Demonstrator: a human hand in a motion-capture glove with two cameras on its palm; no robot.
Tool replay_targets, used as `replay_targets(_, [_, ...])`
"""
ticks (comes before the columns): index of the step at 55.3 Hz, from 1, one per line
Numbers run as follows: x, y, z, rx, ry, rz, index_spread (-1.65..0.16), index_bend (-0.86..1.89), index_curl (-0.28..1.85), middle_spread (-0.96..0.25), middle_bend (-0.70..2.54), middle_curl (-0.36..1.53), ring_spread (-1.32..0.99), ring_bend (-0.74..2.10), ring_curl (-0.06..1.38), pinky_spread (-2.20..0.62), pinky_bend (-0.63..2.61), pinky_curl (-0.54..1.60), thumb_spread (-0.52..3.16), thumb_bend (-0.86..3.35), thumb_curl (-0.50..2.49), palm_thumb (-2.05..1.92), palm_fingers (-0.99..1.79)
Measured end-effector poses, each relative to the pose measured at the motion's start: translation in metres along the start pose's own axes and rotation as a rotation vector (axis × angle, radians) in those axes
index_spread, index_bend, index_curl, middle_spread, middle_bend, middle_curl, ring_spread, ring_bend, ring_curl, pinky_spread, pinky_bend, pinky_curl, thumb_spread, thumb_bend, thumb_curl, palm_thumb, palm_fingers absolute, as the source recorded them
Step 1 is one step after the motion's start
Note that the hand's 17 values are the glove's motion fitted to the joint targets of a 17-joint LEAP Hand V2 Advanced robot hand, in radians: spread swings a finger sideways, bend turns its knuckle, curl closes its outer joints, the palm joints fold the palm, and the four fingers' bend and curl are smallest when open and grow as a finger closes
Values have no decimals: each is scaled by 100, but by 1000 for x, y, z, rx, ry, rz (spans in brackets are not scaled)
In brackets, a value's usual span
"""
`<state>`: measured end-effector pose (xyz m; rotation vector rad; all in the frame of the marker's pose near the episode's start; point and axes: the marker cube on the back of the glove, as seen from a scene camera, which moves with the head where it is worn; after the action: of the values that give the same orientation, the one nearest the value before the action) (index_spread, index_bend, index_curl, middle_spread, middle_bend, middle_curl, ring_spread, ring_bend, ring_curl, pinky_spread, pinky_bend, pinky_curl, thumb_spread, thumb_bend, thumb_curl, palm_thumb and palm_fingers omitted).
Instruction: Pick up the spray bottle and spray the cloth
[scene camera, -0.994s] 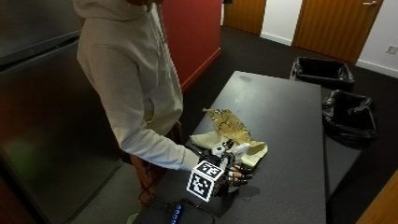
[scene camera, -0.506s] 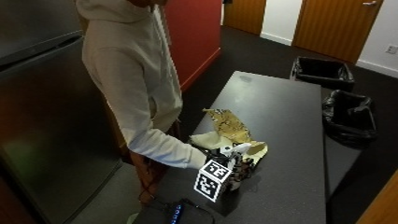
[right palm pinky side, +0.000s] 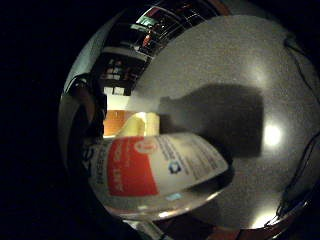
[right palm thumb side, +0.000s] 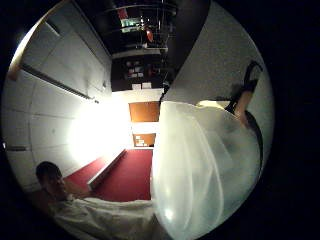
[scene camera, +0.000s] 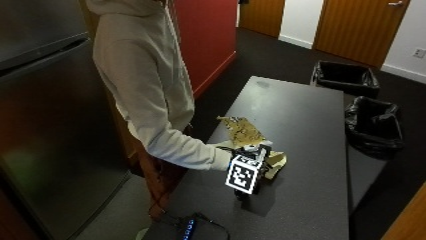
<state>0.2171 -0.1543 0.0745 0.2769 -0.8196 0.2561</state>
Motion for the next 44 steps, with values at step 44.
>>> replay_targets(44, [-201, 58, 42, -358, 1104, -190, -13, 44, 54, -11, 58, 51, -21, 55, 46, -22, 30, 38, -8, -3, 70, 105, 137])
